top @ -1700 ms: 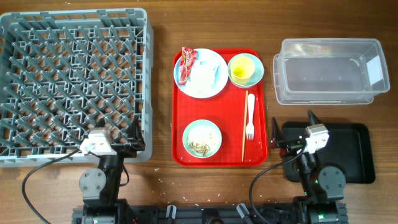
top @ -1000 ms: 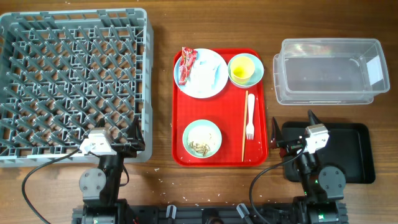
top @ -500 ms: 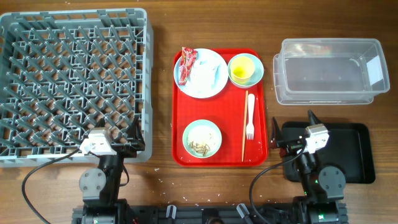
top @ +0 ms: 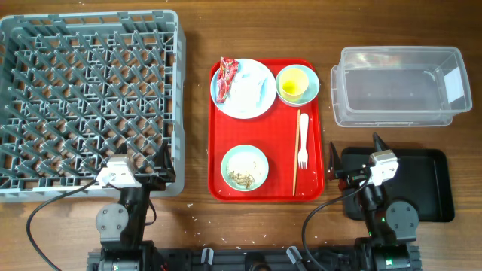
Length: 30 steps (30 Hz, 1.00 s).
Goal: Sort waste into correct bins and load items into the dishwasher rack
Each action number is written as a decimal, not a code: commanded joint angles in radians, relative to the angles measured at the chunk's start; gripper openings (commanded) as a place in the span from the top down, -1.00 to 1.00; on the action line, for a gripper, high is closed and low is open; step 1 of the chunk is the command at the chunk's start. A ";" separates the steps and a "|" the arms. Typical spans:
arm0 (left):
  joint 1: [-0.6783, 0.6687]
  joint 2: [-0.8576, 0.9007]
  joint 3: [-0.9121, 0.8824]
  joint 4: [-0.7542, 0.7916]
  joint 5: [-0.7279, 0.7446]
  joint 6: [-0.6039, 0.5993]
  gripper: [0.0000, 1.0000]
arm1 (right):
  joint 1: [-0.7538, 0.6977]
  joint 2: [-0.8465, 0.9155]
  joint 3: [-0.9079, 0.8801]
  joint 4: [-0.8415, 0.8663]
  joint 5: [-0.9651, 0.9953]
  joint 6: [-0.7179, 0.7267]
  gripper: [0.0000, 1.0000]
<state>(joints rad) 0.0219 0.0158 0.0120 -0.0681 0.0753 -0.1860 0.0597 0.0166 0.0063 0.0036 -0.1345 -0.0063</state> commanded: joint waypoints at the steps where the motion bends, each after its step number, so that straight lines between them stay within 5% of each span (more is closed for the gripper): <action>1: 0.007 0.005 -0.006 -0.004 -0.010 -0.008 -1.00 | -0.001 0.002 -0.001 0.005 -0.002 -0.017 -0.99; 4: 0.007 0.005 -0.006 0.006 0.039 -0.056 -1.00 | -0.001 0.002 -0.001 0.005 -0.002 -0.017 -0.99; 7: 0.005 0.005 -0.006 0.061 0.421 -0.359 -1.00 | -0.001 0.002 -0.001 0.005 -0.002 -0.017 -0.99; 10: 0.005 0.005 -0.006 0.150 0.493 -0.481 -1.00 | -0.001 0.002 -0.001 0.005 -0.002 -0.018 -0.99; 14: 0.005 0.005 -0.002 0.388 0.629 -0.485 -1.00 | -0.001 0.002 -0.001 0.005 -0.002 -0.017 -1.00; 17: 0.005 0.008 0.083 0.359 0.635 -0.476 -1.00 | -0.001 0.002 -0.001 0.005 -0.002 -0.017 -0.99; 22: 0.005 0.125 0.367 0.025 0.642 -0.331 -0.99 | -0.001 0.002 -0.001 0.005 -0.002 -0.017 -0.99; 27: -0.019 0.504 0.803 -0.526 0.644 -0.104 -0.99 | -0.001 0.002 -0.001 0.006 -0.002 -0.017 -0.99; 30: -0.113 0.778 1.101 -0.896 0.512 -0.060 -0.99 | -0.001 0.002 -0.001 0.005 -0.002 -0.018 -1.00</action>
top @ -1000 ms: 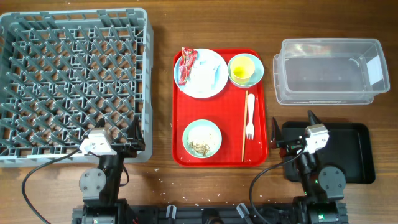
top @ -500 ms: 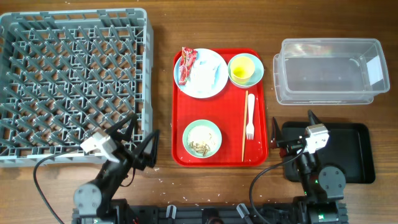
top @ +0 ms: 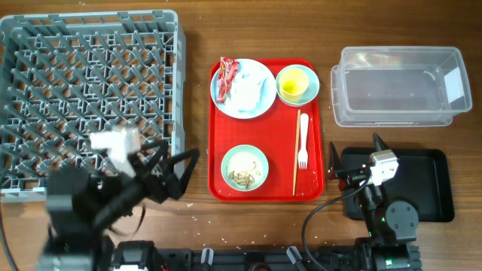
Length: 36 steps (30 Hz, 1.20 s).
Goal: Sort waste into correct bins and load items into the dishwasher rack
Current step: 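Move the left gripper over the yellow cup on the tray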
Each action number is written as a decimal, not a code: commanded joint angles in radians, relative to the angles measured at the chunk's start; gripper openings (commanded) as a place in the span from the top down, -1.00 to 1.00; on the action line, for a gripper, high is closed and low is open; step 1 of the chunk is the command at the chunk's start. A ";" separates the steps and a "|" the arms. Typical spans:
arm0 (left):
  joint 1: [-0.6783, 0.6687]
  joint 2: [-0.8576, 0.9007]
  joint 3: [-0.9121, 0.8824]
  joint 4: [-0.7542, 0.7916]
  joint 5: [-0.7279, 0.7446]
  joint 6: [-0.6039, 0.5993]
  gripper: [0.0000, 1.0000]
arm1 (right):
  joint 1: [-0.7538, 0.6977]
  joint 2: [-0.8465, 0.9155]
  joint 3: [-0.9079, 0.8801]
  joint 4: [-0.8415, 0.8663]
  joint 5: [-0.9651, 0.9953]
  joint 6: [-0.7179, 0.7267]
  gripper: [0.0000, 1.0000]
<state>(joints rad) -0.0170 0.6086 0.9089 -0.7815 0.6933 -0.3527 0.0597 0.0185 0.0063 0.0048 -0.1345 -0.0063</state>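
A red tray (top: 267,188) sits mid-table. On it are a white plate (top: 252,98) with a red wrapper (top: 227,77) and crumpled paper, a yellow-green cup (top: 296,84), a pale green bowl (top: 245,167) with food scraps, a white fork (top: 303,141) and a wooden chopstick (top: 296,162). My left gripper (top: 181,169) is blurred and open. It reaches rightward between the grey dishwasher rack (top: 90,90) and the tray's left edge and holds nothing. My right gripper (top: 354,147) rests open at the tray's right side, over the black bin (top: 425,184).
A clear plastic tub (top: 399,86) stands at the back right, behind the black bin. The rack fills the left half of the table. Cables trail along the front edge by both arm bases.
My left arm has left its rest pose at the rack's front right corner. It is now swung out low, with its open fingers pointing toward the tray's left edge. The right arm has not moved.
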 commanded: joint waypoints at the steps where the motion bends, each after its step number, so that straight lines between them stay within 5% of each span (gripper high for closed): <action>1: -0.118 0.250 0.273 -0.261 -0.163 0.107 -0.99 | -0.001 0.000 -0.001 0.004 -0.002 -0.018 -0.99; 3: -0.239 0.362 0.365 -0.346 -0.274 0.081 -0.99 | -0.001 0.000 -0.001 0.004 -0.002 -0.017 -0.99; 7: -0.459 0.472 0.377 -0.285 -0.309 0.016 -1.00 | -0.001 0.000 -0.001 0.004 -0.002 -0.017 -0.99; 11: -0.614 0.588 0.377 -0.205 -0.279 -0.213 -1.00 | -0.001 0.000 -0.001 0.004 -0.002 -0.018 -0.99; 16: -0.749 0.758 0.377 -0.095 -0.294 -0.219 -1.00 | -0.001 0.000 -0.001 0.004 -0.002 -0.017 -1.00; 20: -0.818 0.892 0.377 -0.095 -0.595 -0.405 -0.61 | -0.001 0.000 -0.001 0.005 -0.002 -0.018 -1.00; 22: -0.824 0.939 0.377 -0.085 -0.767 -0.458 -0.63 | -0.001 0.000 -0.001 0.004 -0.002 -0.017 -0.99; 24: -0.797 0.951 0.377 -0.040 -0.946 -0.463 -0.52 | -0.001 0.000 -0.001 0.004 -0.002 -0.017 -0.99; 29: -0.787 0.954 0.376 0.163 -1.262 -0.459 -0.66 | -0.001 0.000 -0.001 0.004 -0.002 -0.018 -0.99; 31: -0.787 0.970 0.374 0.232 -1.278 -0.389 -0.86 | -0.001 0.000 -0.001 0.005 -0.002 -0.017 -1.00; 36: -0.773 1.086 0.374 0.320 -1.275 -0.271 -0.99 | -0.001 0.000 -0.001 0.004 -0.002 -0.018 -1.00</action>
<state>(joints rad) -0.8055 1.6199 1.2762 -0.4774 -0.5320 -0.7151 0.0597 0.0196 0.0063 0.0044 -0.1345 -0.0063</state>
